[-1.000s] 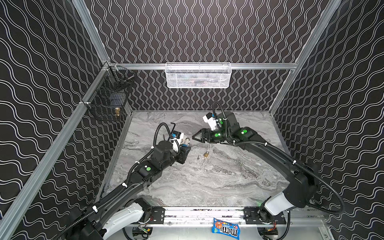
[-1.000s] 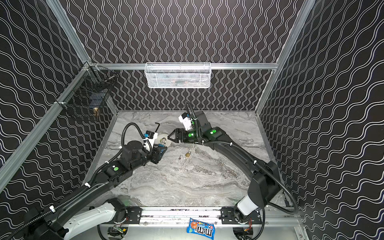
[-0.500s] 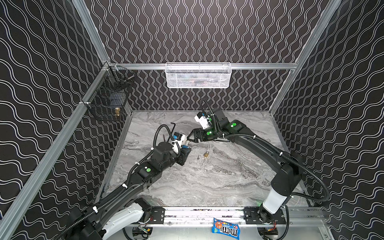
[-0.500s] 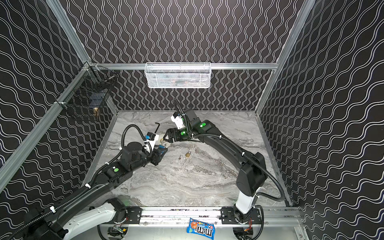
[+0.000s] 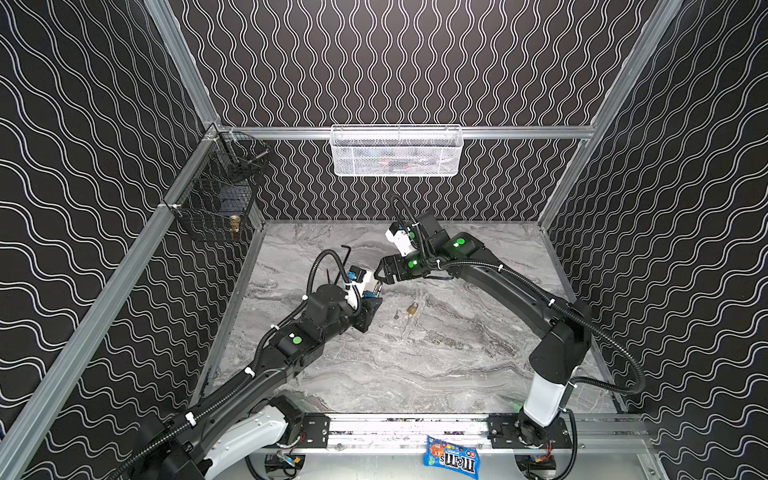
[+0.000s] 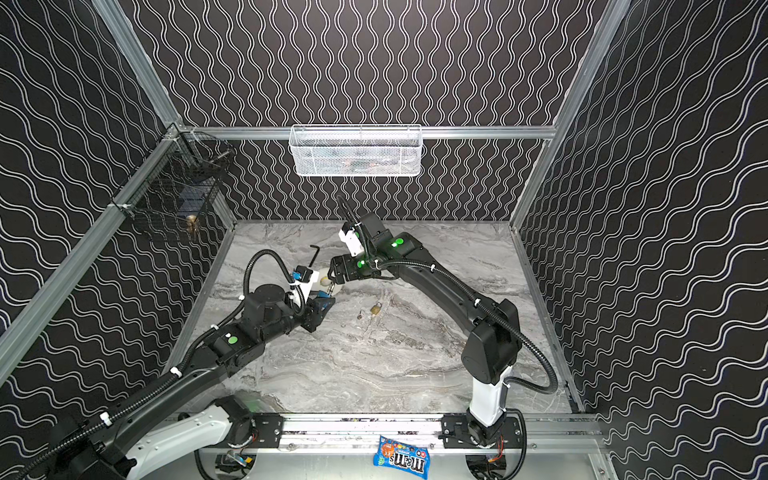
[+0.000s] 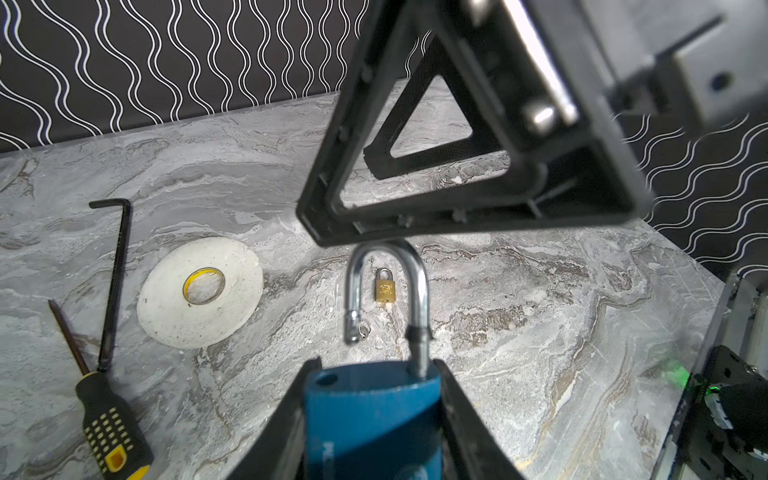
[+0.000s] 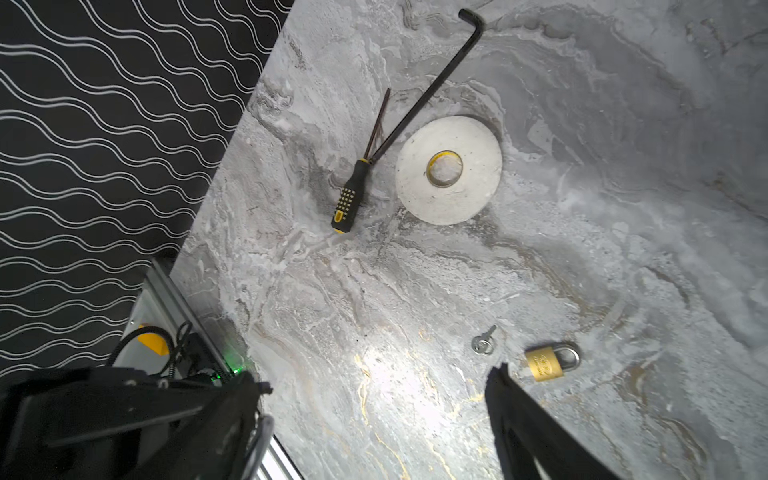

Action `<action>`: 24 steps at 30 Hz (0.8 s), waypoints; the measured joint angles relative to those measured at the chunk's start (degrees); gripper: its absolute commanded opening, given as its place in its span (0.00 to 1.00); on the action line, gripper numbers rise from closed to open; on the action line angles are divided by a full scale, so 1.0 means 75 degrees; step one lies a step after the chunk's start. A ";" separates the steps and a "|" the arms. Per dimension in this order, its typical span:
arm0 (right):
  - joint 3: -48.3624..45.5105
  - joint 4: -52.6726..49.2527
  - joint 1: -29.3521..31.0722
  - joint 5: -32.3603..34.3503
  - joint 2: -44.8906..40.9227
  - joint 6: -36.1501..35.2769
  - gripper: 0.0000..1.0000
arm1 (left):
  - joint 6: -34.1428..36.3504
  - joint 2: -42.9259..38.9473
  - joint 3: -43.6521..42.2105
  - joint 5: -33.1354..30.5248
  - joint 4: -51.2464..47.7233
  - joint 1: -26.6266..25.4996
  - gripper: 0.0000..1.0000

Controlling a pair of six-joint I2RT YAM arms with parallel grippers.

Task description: Unlock with the key

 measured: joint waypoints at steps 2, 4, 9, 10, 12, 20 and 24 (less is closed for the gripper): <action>0.0023 -0.0070 -0.0006 0.0044 0.0023 -0.0082 0.88 | 0.0023 -0.0015 0.0000 0.0003 -0.0003 0.0000 0.00; 0.0058 -0.0146 -0.0009 0.0119 0.0061 -0.0166 0.88 | 0.0029 -0.0017 0.0000 0.0003 -0.0035 0.0000 0.00; -0.0047 -0.0213 -0.0012 0.0134 0.0044 -0.0382 0.88 | 0.0140 -0.0026 0.0000 0.0102 -0.0143 0.0000 0.00; -0.0108 -0.0210 -0.0015 0.0134 0.0017 -0.0402 0.89 | 0.0143 -0.0026 0.0000 0.0111 -0.0169 0.0000 0.00; -0.0265 -0.0198 -0.0020 0.0137 -0.0064 -0.0452 0.89 | 0.0166 -0.0026 -0.0003 0.0160 -0.0224 0.0000 0.00; -0.1087 -0.0096 -0.0163 -0.0137 -0.0586 -0.0554 0.89 | 0.0178 -0.0087 -0.0105 0.0111 -0.0105 -0.0006 0.00; -0.1387 -0.0076 -0.0256 -0.0469 -0.0819 -0.0551 0.89 | 0.0175 -0.0052 -0.0102 0.0082 0.0029 -0.0003 0.00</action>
